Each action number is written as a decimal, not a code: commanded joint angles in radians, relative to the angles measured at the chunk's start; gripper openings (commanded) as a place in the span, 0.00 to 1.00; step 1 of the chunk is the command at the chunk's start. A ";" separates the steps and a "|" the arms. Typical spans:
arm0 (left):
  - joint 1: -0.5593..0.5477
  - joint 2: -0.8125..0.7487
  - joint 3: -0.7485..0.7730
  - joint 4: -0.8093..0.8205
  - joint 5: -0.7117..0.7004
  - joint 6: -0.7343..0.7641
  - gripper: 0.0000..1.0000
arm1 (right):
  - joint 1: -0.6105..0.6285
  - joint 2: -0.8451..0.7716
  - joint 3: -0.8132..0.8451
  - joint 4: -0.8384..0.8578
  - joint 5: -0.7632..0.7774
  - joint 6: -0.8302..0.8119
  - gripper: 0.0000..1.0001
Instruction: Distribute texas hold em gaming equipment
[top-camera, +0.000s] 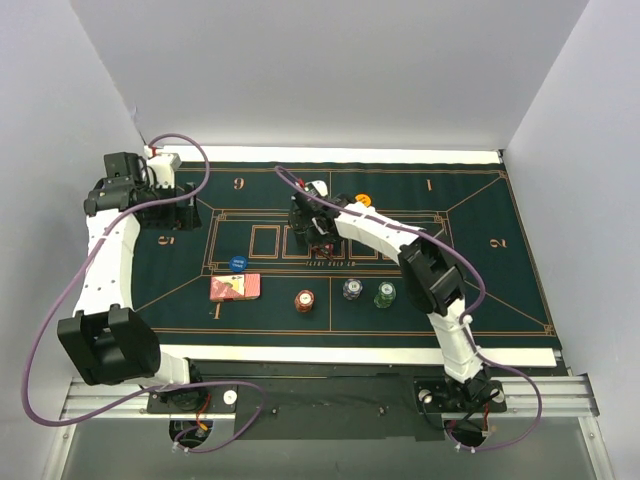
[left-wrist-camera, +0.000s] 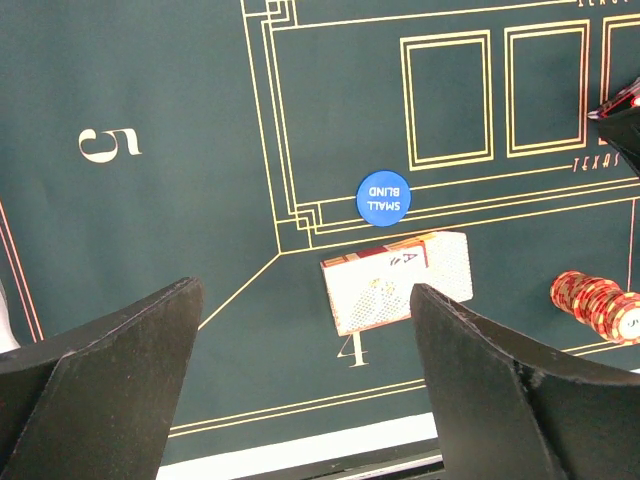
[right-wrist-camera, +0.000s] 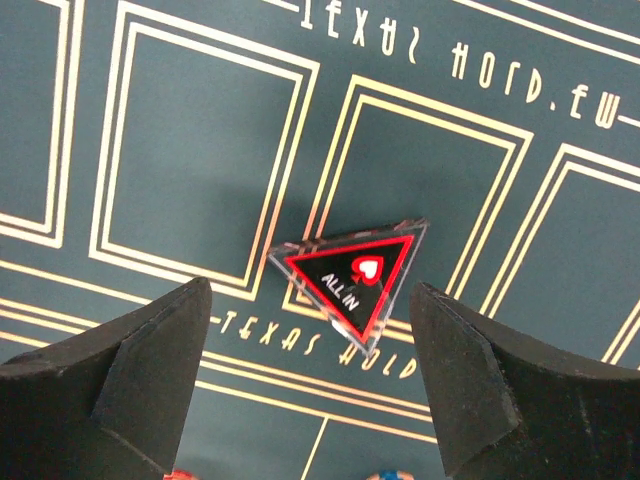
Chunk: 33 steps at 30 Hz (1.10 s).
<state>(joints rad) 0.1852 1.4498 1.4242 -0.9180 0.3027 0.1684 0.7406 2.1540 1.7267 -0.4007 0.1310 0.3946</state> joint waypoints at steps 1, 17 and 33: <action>0.007 -0.034 -0.005 -0.007 0.006 0.002 0.96 | -0.010 0.058 0.042 -0.039 0.042 -0.022 0.74; 0.013 -0.020 -0.033 0.018 -0.024 0.028 0.96 | -0.144 -0.080 -0.232 -0.001 0.146 0.081 0.51; 0.013 -0.011 0.013 -0.013 -0.019 0.079 0.96 | -0.553 -0.448 -0.605 -0.171 0.395 0.233 0.37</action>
<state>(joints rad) 0.1917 1.4406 1.3781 -0.9207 0.2729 0.2150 0.2302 1.8198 1.1809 -0.4725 0.4309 0.5846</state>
